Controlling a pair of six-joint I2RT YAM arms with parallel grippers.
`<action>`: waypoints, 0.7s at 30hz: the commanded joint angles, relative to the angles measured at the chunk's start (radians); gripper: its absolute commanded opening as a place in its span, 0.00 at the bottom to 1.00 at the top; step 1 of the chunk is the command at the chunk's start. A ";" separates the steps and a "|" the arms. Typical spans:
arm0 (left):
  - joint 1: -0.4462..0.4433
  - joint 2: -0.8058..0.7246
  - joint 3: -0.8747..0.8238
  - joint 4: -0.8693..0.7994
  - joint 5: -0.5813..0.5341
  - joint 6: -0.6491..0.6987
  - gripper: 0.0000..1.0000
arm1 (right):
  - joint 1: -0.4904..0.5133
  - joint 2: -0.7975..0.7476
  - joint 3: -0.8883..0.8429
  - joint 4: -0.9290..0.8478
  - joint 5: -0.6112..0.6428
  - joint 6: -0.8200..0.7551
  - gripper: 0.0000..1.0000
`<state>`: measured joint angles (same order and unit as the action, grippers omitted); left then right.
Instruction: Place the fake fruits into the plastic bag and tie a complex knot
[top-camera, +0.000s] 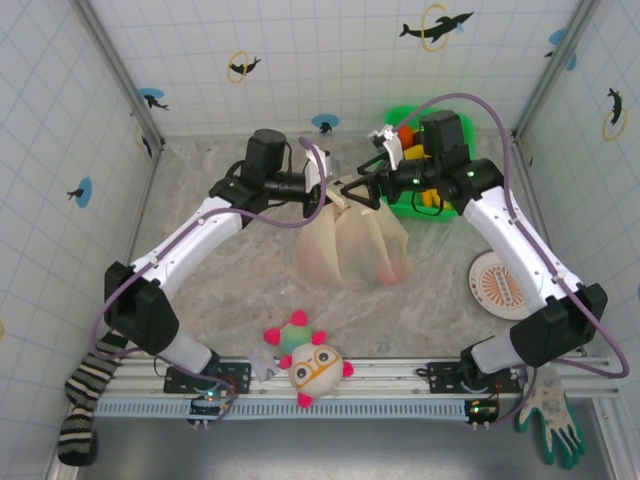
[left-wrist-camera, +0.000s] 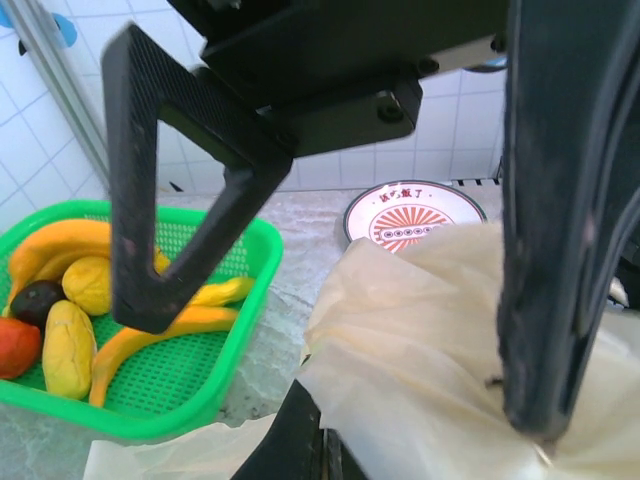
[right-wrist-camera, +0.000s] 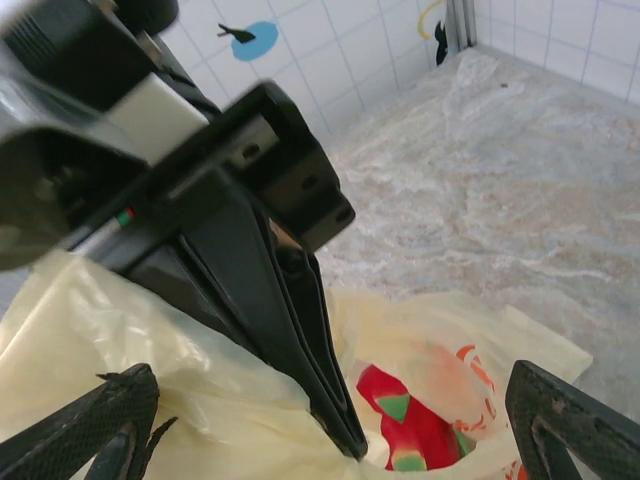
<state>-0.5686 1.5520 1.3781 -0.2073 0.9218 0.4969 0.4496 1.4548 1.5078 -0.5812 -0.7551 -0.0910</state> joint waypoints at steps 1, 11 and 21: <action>-0.003 -0.033 -0.006 0.017 0.003 0.015 0.00 | 0.006 -0.015 -0.023 -0.049 0.023 -0.040 0.92; -0.014 -0.064 -0.046 0.046 -0.013 0.010 0.00 | 0.035 0.020 -0.024 -0.078 0.022 -0.051 0.92; -0.043 -0.143 -0.146 0.193 -0.149 0.034 0.00 | -0.032 -0.079 -0.074 0.029 -0.063 0.011 0.95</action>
<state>-0.5911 1.4593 1.2564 -0.1074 0.8352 0.4988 0.4519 1.4437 1.4570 -0.6262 -0.7616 -0.1272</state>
